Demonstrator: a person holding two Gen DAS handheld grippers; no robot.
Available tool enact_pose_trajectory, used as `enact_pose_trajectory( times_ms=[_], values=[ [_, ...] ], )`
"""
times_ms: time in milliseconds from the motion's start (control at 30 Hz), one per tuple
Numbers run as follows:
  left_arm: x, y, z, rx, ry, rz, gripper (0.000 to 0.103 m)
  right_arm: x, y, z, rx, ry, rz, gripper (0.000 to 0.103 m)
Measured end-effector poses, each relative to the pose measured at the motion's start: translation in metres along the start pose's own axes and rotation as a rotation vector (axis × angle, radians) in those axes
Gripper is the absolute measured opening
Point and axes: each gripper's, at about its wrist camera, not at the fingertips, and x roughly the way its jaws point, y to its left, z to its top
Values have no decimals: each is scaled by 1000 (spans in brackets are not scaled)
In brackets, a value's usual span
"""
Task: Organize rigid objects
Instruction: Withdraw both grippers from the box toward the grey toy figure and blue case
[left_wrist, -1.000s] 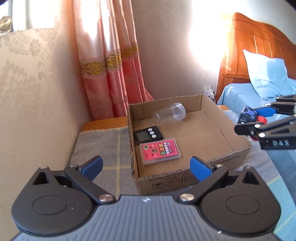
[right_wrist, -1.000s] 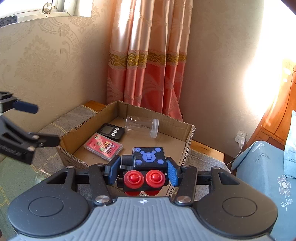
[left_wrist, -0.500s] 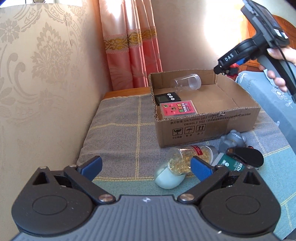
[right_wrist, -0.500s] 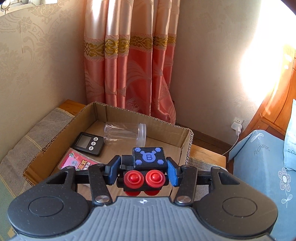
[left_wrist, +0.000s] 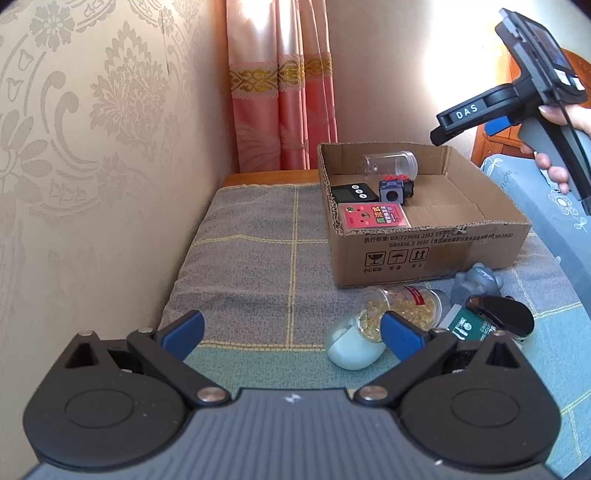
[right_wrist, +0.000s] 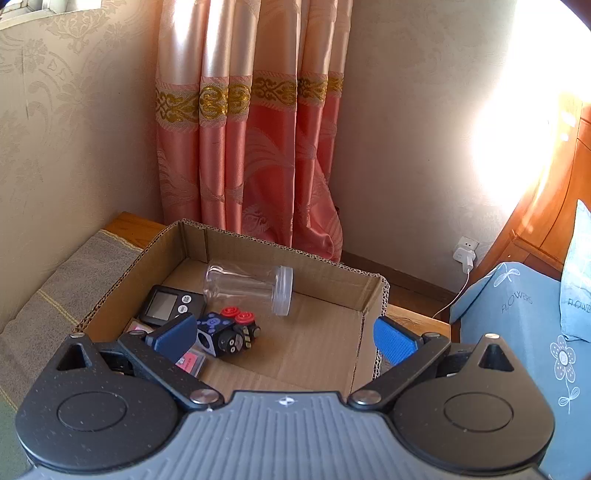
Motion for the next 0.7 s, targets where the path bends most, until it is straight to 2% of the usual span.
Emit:
enact_pose_trajectory(
  times_ms=[267, 467, 700],
  values=[
    [-5, -8, -7, 23, 9, -8, 101, -31, 1, -32, 57, 26, 2, 103],
    [-5, -10, -14, 31, 29, -6, 101, -47, 12, -69, 97, 51, 9, 103],
    [0, -10, -20, 42, 53, -18, 101, -37, 38, -112, 124, 137, 73, 103]
  ],
)
